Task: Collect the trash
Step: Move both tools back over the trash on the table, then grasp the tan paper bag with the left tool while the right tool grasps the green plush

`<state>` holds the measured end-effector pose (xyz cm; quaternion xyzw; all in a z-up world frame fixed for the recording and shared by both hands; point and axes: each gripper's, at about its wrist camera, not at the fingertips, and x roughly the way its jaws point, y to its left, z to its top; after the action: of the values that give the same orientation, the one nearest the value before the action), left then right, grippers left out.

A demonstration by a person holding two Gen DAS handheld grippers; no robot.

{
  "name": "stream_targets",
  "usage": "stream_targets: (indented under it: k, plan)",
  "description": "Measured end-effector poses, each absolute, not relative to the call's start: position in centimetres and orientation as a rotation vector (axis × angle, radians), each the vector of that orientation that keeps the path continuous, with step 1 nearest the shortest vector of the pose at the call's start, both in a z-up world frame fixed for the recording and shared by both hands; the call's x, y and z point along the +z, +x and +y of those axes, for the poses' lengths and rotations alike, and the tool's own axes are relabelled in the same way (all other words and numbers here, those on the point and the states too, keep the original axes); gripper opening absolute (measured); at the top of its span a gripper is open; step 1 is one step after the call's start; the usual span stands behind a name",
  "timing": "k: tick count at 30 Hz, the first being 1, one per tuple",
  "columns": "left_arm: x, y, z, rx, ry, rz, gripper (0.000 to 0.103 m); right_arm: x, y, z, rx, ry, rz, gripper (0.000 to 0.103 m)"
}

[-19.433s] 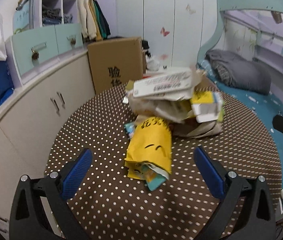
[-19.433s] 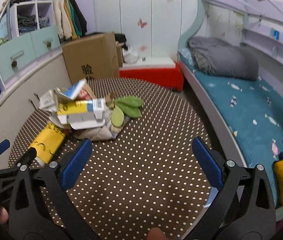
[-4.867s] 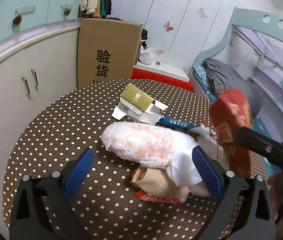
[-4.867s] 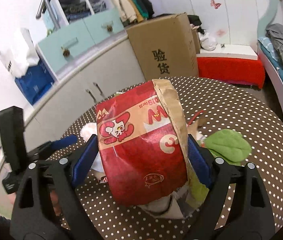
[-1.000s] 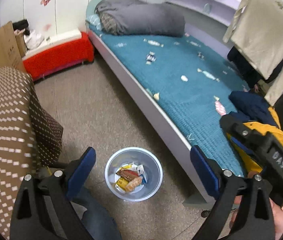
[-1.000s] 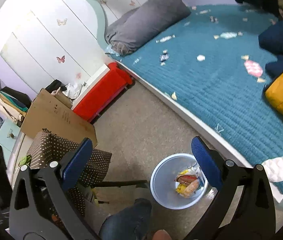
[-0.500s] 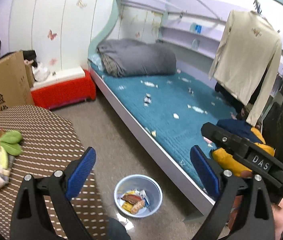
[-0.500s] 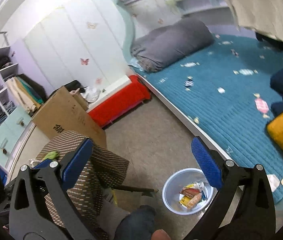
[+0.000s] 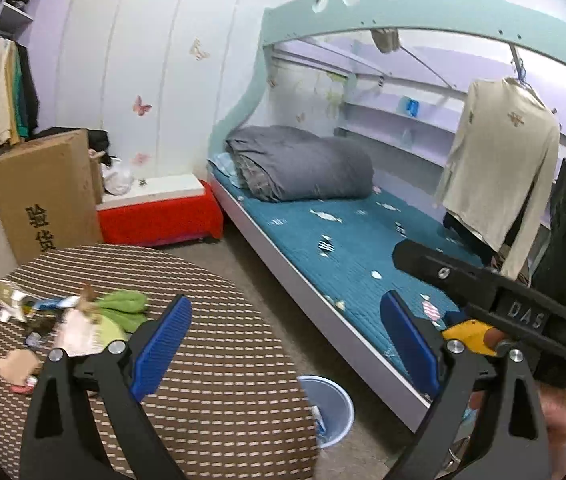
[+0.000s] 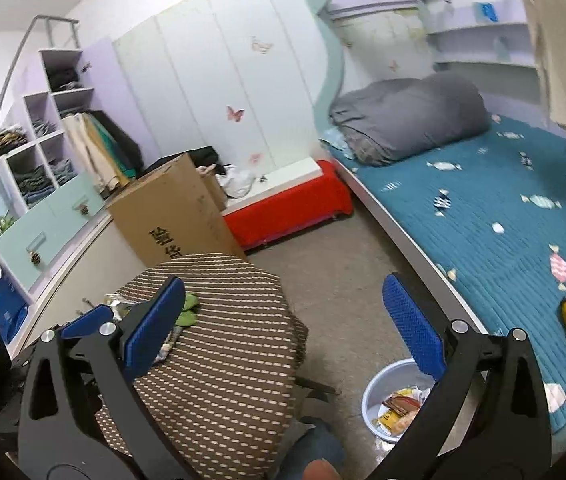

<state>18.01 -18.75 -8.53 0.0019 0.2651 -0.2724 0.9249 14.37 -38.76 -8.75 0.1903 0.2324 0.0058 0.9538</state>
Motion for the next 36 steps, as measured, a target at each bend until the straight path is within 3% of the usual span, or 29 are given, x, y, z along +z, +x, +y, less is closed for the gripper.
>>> stream_targets:
  k: [14, 25, 36]
  plan:
    - [-7.6, 20.1, -4.6, -0.358, 0.011, 0.571, 0.093, -7.2, 20.2, -27.0, 0.195, 0.272, 0.592, 0.097]
    - [-13.1, 25.3, 4.3, -0.246, -0.007, 0.717, 0.093, -11.2, 27.4, -20.7, 0.288, 0.182, 0.758, 0.097]
    - [-18.1, 29.1, 5.7, -0.230, 0.026, 0.859, 0.093, -16.0, 32.8, -18.1, 0.329, 0.127, 0.882, 0.097]
